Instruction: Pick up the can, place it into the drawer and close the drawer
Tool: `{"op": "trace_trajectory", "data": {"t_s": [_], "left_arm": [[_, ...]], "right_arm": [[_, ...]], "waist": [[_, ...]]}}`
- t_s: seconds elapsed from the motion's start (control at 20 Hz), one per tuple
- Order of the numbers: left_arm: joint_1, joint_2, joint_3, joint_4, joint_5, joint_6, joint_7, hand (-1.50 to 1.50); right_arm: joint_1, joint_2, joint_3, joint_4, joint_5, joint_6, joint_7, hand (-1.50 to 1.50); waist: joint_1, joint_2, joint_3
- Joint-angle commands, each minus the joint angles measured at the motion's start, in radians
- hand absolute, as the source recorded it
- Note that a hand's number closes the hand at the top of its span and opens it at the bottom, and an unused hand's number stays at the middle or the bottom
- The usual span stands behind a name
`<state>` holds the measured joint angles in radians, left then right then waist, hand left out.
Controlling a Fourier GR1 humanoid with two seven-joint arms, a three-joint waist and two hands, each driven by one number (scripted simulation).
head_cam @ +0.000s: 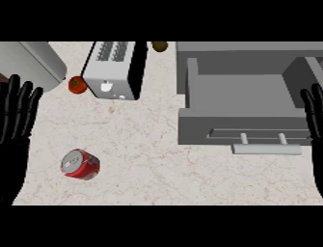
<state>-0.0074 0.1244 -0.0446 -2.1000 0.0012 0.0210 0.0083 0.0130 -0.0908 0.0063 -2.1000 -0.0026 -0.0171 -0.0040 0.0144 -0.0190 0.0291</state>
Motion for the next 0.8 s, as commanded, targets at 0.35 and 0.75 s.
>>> {"op": "trace_trajectory", "data": {"t_s": [0.35, 0.75], "left_arm": [[0.197, 0.018, -0.067, -0.042, -0.003, -0.030, 0.195, -1.50], [0.297, 0.000, -0.107, -0.224, -0.025, -0.027, 0.315, -1.50]], "right_arm": [[0.087, 0.008, -0.018, 0.043, 0.017, -0.031, 0.145, -1.50], [0.130, 0.018, -0.034, 0.046, 0.014, -0.014, 0.135, -1.50]], "waist": [[-0.016, 0.023, -0.029], [-0.012, 0.018, -0.029]]}}
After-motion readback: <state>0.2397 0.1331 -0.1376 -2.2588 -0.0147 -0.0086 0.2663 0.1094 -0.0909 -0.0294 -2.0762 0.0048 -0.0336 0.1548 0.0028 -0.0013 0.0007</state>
